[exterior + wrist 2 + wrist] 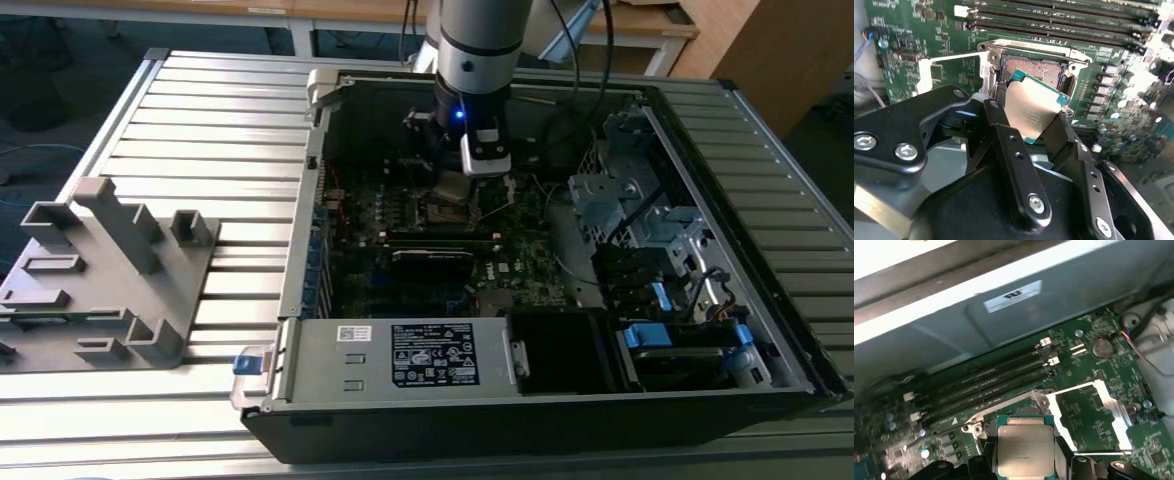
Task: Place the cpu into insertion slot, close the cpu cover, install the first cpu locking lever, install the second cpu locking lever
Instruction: 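Place the cpu into insertion slot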
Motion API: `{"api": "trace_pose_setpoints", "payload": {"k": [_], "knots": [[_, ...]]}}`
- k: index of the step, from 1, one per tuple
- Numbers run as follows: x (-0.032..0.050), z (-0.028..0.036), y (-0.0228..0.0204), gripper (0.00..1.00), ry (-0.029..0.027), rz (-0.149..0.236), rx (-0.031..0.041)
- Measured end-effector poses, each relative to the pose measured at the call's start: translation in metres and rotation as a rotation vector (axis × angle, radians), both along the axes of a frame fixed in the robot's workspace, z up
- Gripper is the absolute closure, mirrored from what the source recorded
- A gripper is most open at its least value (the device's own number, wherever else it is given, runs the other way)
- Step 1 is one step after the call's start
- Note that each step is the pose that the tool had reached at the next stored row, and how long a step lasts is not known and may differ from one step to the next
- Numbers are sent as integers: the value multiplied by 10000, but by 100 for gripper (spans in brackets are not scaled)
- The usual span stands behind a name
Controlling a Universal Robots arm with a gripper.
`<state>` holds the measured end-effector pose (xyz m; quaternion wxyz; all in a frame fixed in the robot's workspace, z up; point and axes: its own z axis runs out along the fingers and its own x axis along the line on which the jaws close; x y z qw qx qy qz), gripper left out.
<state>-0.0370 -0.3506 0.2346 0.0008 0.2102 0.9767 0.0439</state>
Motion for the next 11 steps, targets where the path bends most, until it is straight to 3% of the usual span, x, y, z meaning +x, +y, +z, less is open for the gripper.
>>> {"api": "trace_pose_setpoints", "payload": {"k": [11], "knots": [[0,-10,0,46,0,-2005,0]]}}
